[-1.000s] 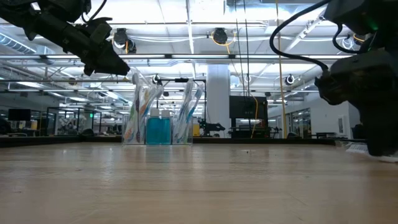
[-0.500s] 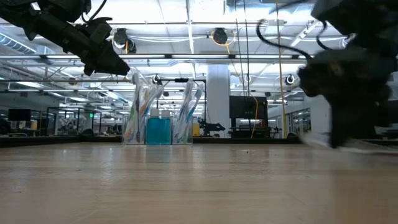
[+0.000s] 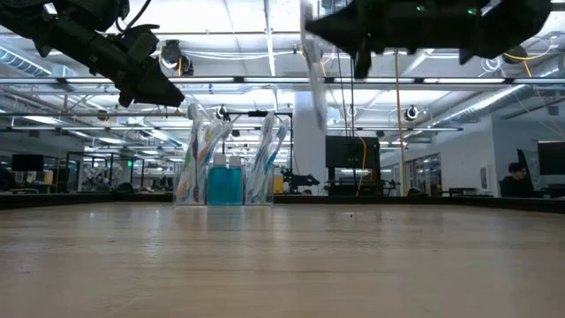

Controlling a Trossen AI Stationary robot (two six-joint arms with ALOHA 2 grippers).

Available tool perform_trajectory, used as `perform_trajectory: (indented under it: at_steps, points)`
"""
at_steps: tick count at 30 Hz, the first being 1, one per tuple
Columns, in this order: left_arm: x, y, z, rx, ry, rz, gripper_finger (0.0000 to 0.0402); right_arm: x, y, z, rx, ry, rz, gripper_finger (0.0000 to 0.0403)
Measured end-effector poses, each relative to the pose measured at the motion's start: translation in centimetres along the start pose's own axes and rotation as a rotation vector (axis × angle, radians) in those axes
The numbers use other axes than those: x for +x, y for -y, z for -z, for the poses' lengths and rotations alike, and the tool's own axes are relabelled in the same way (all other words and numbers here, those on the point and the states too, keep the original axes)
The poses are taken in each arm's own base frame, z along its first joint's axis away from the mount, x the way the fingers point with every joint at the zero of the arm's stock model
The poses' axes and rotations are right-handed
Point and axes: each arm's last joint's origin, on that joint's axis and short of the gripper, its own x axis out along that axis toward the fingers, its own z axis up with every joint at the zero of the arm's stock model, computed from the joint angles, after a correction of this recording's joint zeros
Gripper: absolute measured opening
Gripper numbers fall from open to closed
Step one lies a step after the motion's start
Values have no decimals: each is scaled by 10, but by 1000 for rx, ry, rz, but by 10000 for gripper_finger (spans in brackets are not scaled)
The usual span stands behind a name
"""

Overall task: Pick & Place toothbrushing station
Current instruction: Put the purple toothbrush into the transparent organizer

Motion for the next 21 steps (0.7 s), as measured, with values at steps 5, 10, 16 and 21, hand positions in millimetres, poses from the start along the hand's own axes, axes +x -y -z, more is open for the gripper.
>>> perform_trajectory:
  at_steps: [5, 10, 16, 21]
  points:
    - [0, 0, -1, -1, 11, 1, 127, -2, 20, -30, -277, 266, 67, 1]
    - [0, 0, -3, -2, 27, 4, 127, 0, 37, -49, -338, 348, 136, 1]
    - [0, 1, -7, 3, 72, 6, 127, 28, 55, -50, -383, 331, 191, 1]
    - [-4, 0, -13, 6, 137, -27, 127, 57, 78, -35, -406, 276, 241, 1]
